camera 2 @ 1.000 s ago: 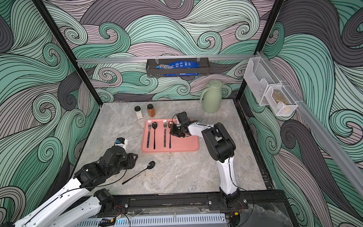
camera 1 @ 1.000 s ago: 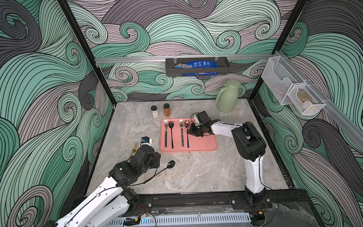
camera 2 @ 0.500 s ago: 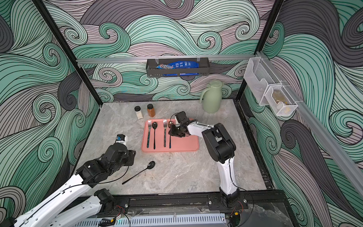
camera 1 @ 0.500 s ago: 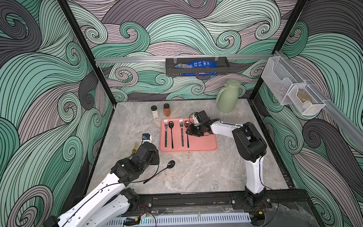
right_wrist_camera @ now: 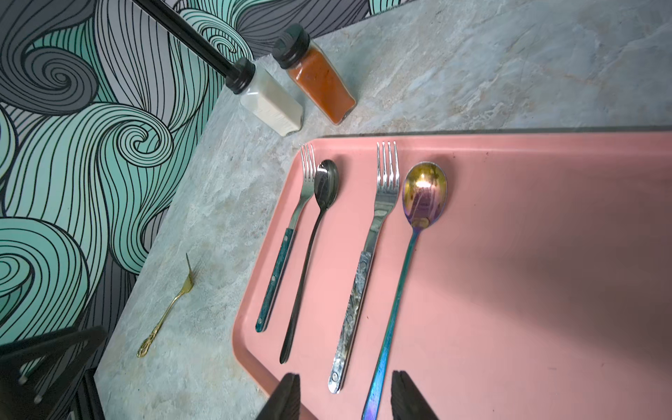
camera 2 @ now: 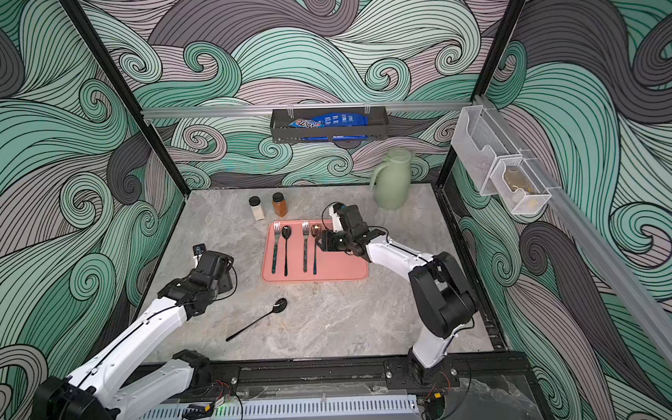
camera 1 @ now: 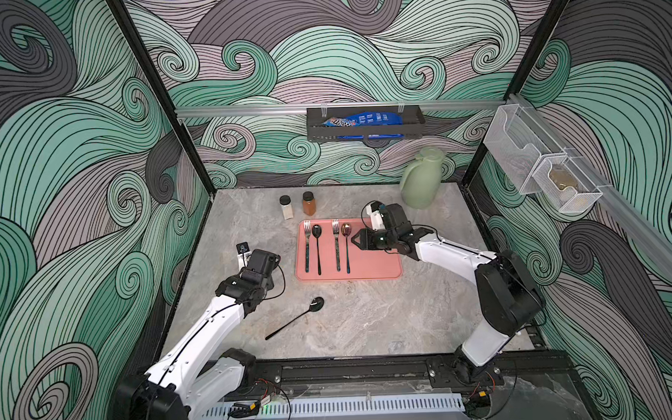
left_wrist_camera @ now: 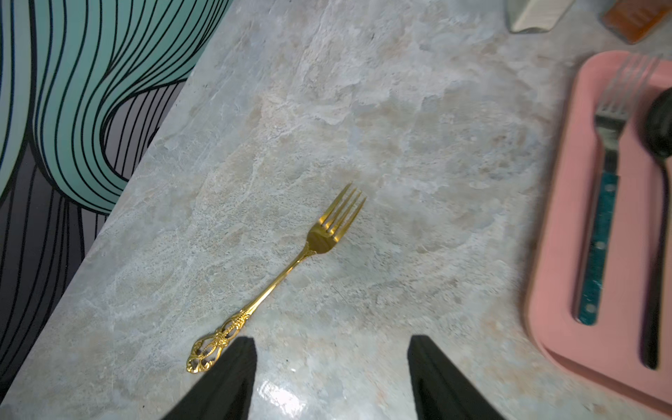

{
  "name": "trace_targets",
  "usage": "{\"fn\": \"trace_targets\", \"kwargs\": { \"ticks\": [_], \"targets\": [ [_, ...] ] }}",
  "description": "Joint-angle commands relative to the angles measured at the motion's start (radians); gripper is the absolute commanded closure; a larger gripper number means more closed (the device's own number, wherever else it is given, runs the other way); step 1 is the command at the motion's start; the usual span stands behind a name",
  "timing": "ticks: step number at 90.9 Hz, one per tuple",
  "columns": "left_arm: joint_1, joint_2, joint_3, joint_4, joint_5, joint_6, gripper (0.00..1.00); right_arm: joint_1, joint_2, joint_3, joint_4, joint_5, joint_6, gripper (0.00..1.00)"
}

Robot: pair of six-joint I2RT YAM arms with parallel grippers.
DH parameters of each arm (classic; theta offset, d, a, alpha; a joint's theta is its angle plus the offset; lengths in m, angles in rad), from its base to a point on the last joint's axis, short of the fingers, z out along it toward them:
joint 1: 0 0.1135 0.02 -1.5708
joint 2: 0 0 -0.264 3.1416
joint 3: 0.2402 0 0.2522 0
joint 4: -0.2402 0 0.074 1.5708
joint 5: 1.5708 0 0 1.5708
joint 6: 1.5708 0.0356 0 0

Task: Set the spoon and fork side by side
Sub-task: Place the spoon on the tray, then pick up the fork at the center of the board.

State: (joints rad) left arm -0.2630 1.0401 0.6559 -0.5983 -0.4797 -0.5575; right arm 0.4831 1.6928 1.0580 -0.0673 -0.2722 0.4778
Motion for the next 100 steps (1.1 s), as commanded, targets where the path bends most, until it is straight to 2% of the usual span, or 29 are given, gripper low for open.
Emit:
{"fn": "trace_targets", "kwargs": {
  "ticks": [1, 18, 27, 35, 41, 50, 62, 76, 100],
  "targets": [
    [0.118, 0.07, -0.011, 0.057, 0.194, -0.033, 0.21, 0.002, -0.021, -0.051, 0.07, -0.039, -0.016, 0.53],
    [0.251, 0.152, 0.001, 0.098, 0.281, -0.023, 0.04, 0.002, -0.022, -0.083, 0.113, -0.095, -0.024, 0.51],
    [0.333, 0.194, -0.019, 0.149, 0.37, -0.025, 0.02, 0.002, -0.036, -0.111, 0.153, -0.119, -0.022, 0.51],
    [0.396, 0.252, -0.006, 0.18, 0.522, -0.006, 0.01, 0.001, -0.049, -0.124, 0.183, -0.149, -0.03, 0.5],
    [0.422, 0.309, 0.047, 0.128, 0.522, 0.01, 0.01, -0.002, -0.057, -0.123, 0.182, -0.155, -0.041, 0.5],
    [0.433, 0.355, 0.039, 0.174, 0.556, 0.01, 0.01, -0.004, -0.081, -0.134, 0.188, -0.156, -0.051, 0.49],
    [0.434, 0.415, 0.045, 0.18, 0.579, 0.013, 0.01, -0.005, -0.106, -0.149, 0.197, -0.159, -0.055, 0.49],
    [0.397, 0.408, 0.036, 0.177, 0.606, 0.012, 0.02, -0.01, -0.106, -0.154, 0.202, -0.171, -0.052, 0.49],
    [0.161, 0.39, 0.012, 0.145, 0.56, -0.031, 0.04, -0.018, -0.107, -0.153, 0.196, -0.171, -0.045, 0.49]
  ]
}}
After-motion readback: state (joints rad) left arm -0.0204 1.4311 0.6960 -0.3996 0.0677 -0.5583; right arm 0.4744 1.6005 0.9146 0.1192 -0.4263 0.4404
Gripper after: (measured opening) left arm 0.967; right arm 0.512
